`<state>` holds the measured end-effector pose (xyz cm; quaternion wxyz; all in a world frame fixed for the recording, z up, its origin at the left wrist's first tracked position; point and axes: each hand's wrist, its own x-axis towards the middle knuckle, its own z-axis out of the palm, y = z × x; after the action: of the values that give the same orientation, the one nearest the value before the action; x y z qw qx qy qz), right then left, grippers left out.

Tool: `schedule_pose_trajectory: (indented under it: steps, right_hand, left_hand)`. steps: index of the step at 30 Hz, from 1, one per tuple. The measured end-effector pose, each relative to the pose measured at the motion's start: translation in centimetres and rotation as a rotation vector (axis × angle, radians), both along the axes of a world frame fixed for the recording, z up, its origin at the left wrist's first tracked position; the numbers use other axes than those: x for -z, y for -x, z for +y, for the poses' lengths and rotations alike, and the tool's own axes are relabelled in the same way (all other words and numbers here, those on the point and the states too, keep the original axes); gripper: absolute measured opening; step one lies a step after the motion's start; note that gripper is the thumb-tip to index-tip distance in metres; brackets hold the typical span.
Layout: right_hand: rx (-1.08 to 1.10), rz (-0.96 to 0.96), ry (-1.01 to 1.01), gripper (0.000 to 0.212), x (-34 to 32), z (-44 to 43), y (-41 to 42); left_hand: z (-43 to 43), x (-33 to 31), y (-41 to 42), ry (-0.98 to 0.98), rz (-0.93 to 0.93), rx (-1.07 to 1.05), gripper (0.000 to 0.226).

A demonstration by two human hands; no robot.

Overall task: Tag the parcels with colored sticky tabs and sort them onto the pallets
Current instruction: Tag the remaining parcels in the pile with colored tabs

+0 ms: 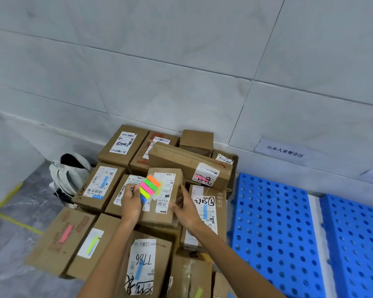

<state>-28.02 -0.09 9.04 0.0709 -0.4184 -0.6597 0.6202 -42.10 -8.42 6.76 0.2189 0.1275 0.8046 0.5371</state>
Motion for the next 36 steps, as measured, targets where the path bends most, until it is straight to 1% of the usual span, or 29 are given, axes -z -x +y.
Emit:
schedule_pose_trajectory:
  steps: [3, 4, 6, 8, 10, 12, 13, 14, 16, 18, 19, 21, 23, 25, 27, 30, 33, 36]
  right_hand:
    - [-0.03, -0.044, -0.062, 0.066, 0.9, -0.1, -0.4]
    - [-0.04, -0.063, -0.103, 0.061, 1.1, -0.2, -0.6]
    - [0.0, -0.021, -0.196, 0.046, 0.5, -0.1, -1.3]
    - [0.136, 0.032, -0.352, 0.036, -0.8, 0.9, -2.5]
    - [0.33, 0.023, -0.538, 0.031, -2.2, 2.8, -3.9]
    - [0.536, 0.027, -0.587, 0.03, -2.4, 5.1, -4.9]
    - [0.596, 0.018, -0.575, 0.03, -2.3, 6.2, -5.1]
    - [0.611, -0.008, -0.538, 0.033, -1.9, 7.2, -5.1]
    - [0.572, -0.032, -0.381, 0.041, -0.9, 8.6, -4.8]
    - [0.533, 0.007, -0.225, 0.049, -0.1, 9.5, -4.4]
    - [0.525, 0.014, -0.178, 0.05, 0.1, 9.8, -4.2]
    - [0.54, 0.04, -0.125, 0.044, -0.2, 10.1, -4.2]
    - [0.582, 0.137, -0.072, 0.032, -0.9, 9.7, -4.7]
    - [0.585, 0.191, -0.042, 0.034, -1.5, 8.7, -5.9]
    - [0.558, 0.177, -0.048, 0.039, -1.9, 7.3, -7.3]
    - [0.52, 0.143, -0.059, 0.033, -1.8, 5.0, -9.0]
    - [0.506, 0.121, -0.05, 0.022, -1.2, 3.0, -10.1]
    - [0.467, 0.079, -0.057, 0.019, -0.6, 1.4, -11.0]
  left_hand:
    - [0.2, 0.7, 0.1, 0.055, -0.037, 0.07, 0.017]
    - [0.2, 1.1, 0.0, 0.068, -0.053, 0.079, 0.017]
    - [0.1, 1.3, -0.2, 0.021, -0.042, 0.062, 0.017]
    - [0.2, 0.4, 0.2, -0.076, 0.001, 0.039, 0.017]
    - [1.1, -0.9, 1.3, -0.167, 0.014, 0.027, 0.017]
    - [2.5, -2.3, 2.9, -0.19, 0.026, 0.006, 0.018]
    - [3.4, -2.6, 3.9, -0.198, 0.032, -0.003, 0.02]
    - [4.6, -2.8, 4.9, -0.191, 0.024, -0.007, 0.024]
    - [6.8, -3.0, 6.6, -0.16, 0.0, 0.008, 0.029]
    - [8.8, -2.5, 7.5, -0.117, -0.049, 0.043, 0.026]
    - [9.5, -2.2, 7.6, -0.105, -0.059, 0.062, 0.023]
    - [10.0, -2.3, 7.2, -0.102, -0.033, 0.054, 0.022]
    - [8.9, -3.4, 6.6, -0.153, 0.024, -0.015, 0.019]
    - [6.4, -5.0, 5.5, -0.184, 0.075, -0.083, 0.017]
    - [3.4, -6.2, 4.5, -0.188, 0.154, -0.128, 0.018]
    - [-0.3, -6.1, 3.9, -0.158, 0.22, -0.173, 0.018]
    - [-2.9, -4.7, 3.8, -0.082, 0.173, -0.222, 0.016]
    - [-4.9, -3.6, 3.6, 0.022, 0.149, -0.191, 0.02]
